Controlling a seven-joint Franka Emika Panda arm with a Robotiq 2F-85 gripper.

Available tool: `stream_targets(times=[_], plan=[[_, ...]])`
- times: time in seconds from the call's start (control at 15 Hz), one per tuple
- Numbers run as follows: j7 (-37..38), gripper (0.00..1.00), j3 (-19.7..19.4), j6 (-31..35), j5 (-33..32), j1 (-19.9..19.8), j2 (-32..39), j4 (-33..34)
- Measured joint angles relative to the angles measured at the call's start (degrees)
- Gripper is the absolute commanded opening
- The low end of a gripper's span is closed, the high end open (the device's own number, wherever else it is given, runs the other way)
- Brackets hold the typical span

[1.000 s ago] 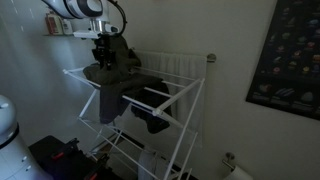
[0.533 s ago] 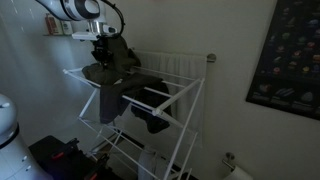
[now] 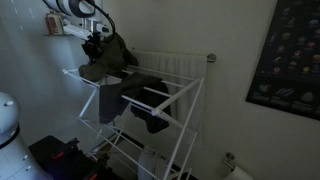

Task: Move one cloth from the left to the right

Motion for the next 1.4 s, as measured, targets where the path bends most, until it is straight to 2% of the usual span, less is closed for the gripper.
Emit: stream_targets(times=[0.2,0.33,0.53,0.8,1.13,1.4], plan=[[-4.47,0.06,-1.27,-5.60,8.79,0.70,0.09,2.33],[-6.65,0.05,-2.00,-11.09,12.20,0.71,0.51,3.83],[-8.63,0.05,-2.14,-19.15,13.79,0.72,1.92,5.57],[-8.75,0.05,-1.14,-27.57,12.76,0.75,4.76,6.98],[-6.32,0.05,-0.25,-26.56,9.41,0.53,6.46,7.86],[-4.29,0.05,-0.23,-20.64,7.93,0.41,6.44,8.24]])
